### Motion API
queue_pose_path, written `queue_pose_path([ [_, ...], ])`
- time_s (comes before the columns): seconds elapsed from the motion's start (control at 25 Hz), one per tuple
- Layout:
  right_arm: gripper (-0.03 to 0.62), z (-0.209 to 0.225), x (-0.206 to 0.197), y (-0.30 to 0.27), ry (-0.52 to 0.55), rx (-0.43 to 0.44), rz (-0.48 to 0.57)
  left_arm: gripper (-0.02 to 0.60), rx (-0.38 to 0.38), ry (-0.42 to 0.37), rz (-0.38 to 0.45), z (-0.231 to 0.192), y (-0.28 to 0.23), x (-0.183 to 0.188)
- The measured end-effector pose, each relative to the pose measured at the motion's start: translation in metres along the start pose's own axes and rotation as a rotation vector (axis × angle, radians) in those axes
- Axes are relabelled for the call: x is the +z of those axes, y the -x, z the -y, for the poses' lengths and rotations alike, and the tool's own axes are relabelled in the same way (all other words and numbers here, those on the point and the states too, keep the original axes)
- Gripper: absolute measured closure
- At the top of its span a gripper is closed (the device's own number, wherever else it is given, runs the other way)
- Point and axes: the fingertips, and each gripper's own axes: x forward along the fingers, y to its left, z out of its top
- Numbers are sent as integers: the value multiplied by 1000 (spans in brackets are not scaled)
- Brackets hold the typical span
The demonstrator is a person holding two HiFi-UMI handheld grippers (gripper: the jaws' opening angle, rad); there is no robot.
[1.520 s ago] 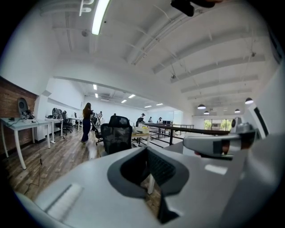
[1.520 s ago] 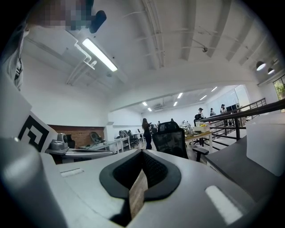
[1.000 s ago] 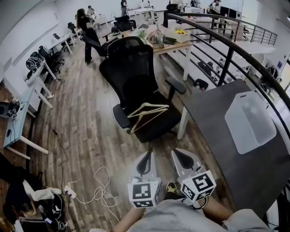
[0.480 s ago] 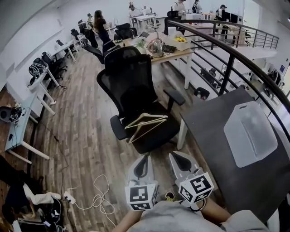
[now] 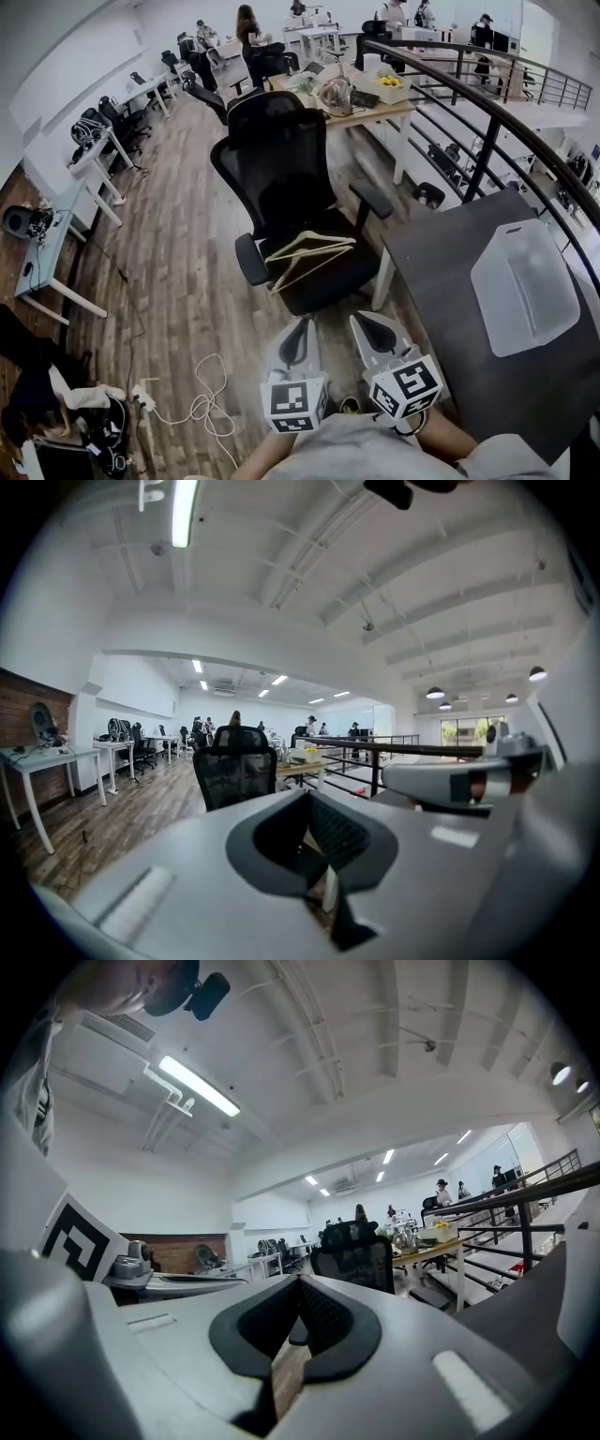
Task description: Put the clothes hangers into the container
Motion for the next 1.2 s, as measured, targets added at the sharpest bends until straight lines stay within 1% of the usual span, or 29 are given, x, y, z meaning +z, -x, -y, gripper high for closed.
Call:
queue_pose_path([
  [0.24, 594, 5, -3, -9, 1, 15, -1, 571, 17, -3, 3, -5, -10, -2],
  [0.64, 594, 24, -1, -43, 10, -9, -2, 571, -5, -6, 9, -19, -48, 1],
  [0.96, 594, 45, 2, -99, 15, -11, -14, 571, -9, 7, -3, -46, -101, 5],
  [1.2, 594, 71, 8, -150, 12, -14, -19, 571, -17, 14, -10, -67, -152, 11],
])
